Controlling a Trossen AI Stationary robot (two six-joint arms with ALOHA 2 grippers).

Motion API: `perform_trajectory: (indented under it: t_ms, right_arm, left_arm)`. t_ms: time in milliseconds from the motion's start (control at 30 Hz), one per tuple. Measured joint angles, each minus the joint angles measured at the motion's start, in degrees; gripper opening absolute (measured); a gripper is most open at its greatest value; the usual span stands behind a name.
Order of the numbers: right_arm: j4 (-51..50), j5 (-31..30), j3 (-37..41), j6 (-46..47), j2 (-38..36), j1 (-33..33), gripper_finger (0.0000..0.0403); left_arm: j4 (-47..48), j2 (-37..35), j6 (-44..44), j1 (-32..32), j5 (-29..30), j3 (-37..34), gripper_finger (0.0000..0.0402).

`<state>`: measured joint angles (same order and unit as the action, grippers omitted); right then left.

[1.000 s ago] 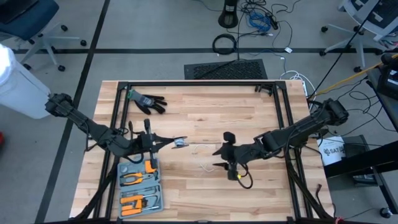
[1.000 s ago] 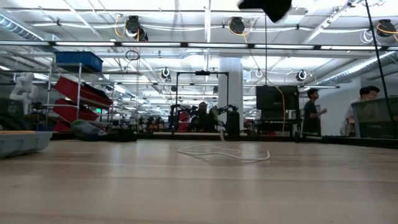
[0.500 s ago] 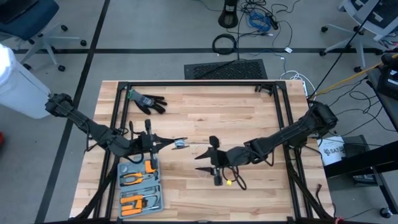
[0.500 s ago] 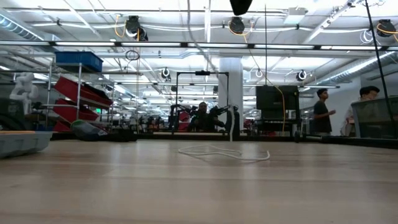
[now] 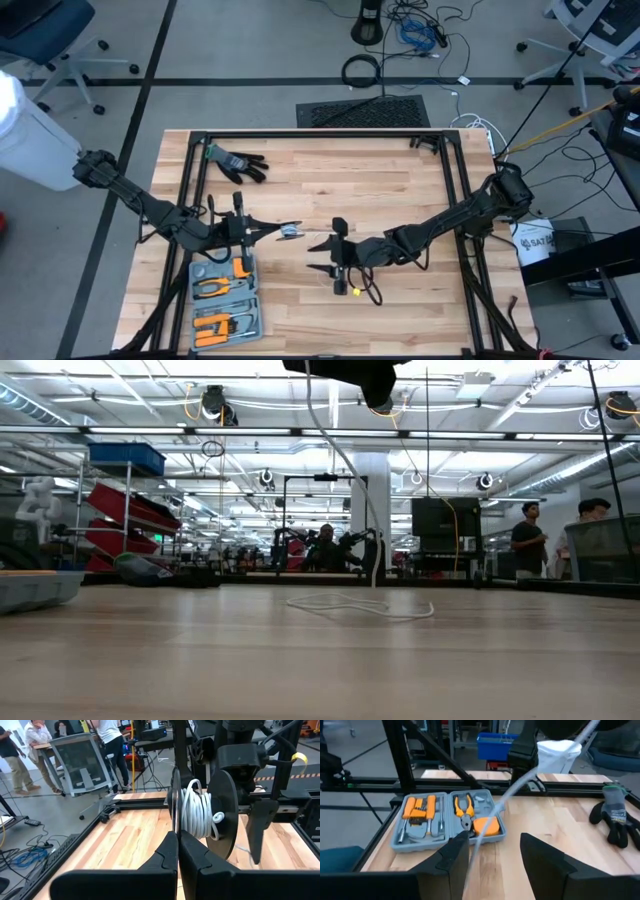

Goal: Coil cords
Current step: Uncoil the white cable wire from the spool

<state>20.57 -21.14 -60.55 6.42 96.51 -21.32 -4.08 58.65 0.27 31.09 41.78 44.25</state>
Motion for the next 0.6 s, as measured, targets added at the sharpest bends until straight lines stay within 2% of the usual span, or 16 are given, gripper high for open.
perform_trajectory:
  t_ms: [167,400,600]
  right_arm:
    - [0.5,-1.3,0.0,0.0,0.0,0.3,0.0117]
    - [-0.8,-1.4,0.0,0.0,0.0,0.2,0.0017]
    - [-2.6,-1.4,0.0,-0.1,-0.3,0.2,0.0003]
  left_arm:
    - [0.1,0.0,0.0,0.0,0.0,0.0,0.0000]
    - [0.1,0.0,0.0,0.0,0.0,0.0,0.0000]
    - [0.3,0.0,0.0,0.0,0.0,0.0,0.0000]
